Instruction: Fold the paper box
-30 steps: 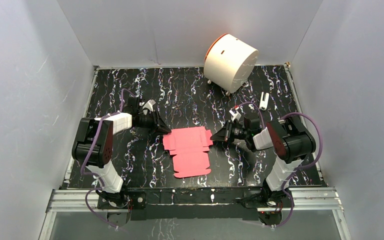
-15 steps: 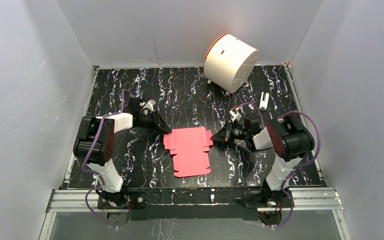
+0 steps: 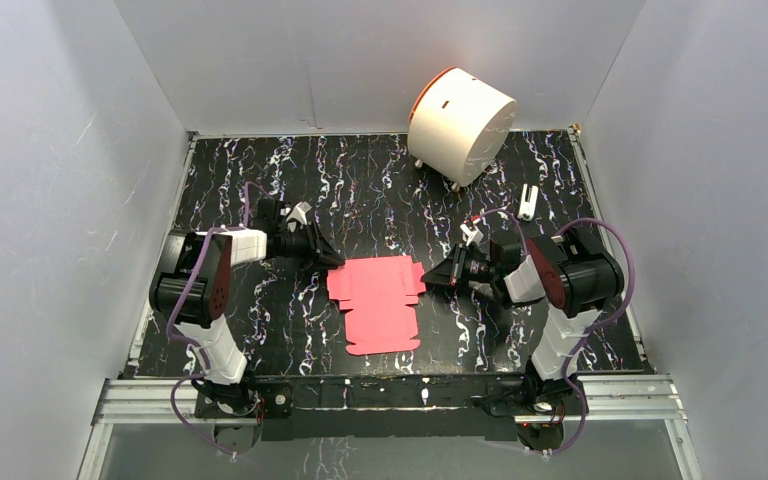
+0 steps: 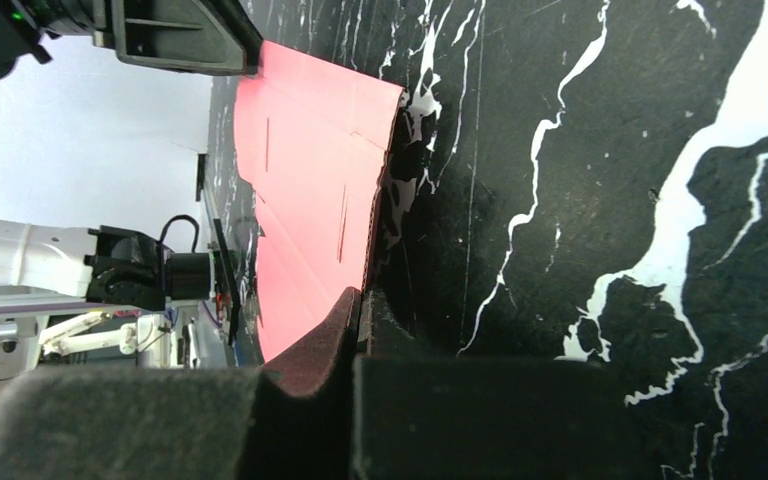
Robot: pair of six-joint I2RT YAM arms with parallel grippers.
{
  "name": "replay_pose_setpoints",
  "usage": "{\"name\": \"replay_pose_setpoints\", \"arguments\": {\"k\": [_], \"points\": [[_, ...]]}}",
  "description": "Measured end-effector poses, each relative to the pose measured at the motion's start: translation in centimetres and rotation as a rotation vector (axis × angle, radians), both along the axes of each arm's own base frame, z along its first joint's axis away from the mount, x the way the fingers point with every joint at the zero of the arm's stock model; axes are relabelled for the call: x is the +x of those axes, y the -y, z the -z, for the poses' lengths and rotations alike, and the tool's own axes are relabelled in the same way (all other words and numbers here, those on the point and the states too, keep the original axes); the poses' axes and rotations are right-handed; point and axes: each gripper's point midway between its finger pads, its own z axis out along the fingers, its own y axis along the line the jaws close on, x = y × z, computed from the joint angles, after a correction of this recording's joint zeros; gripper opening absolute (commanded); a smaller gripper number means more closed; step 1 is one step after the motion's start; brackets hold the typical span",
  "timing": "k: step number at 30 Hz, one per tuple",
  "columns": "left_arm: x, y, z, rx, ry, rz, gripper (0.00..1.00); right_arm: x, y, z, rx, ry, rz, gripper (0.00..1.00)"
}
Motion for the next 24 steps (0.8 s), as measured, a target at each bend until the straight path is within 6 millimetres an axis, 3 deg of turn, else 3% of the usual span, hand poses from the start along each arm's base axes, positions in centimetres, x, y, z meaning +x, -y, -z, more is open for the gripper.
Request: {"name": "replay_pose_setpoints", "arguments": {"k": [5, 11, 21, 24], "points": [[-0.1, 0.1, 0.1, -0.03, 0.002, -0.015, 0.21, -0.1, 0.0, -0.4, 0.029, -0.001, 0.003, 0.0], [-0.2, 0.1, 0.1, -0.058, 0.01, -0.033, 0.01, -0.1, 0.1, -0.5, 0.032, -0.001, 0.008, 0.0], [-0.1, 0.5, -1.1, -0.065, 0.048, -0.022, 0.0, -0.5, -0.1, -0.1, 0.002, -0.002, -0.003, 0.04], [-0.3, 0.2, -0.8, -0.009, 0.052, -0.018, 0.0, -0.5, -0.4, -0.2, -0.038, 0.014, -0.007, 0.11]]}}
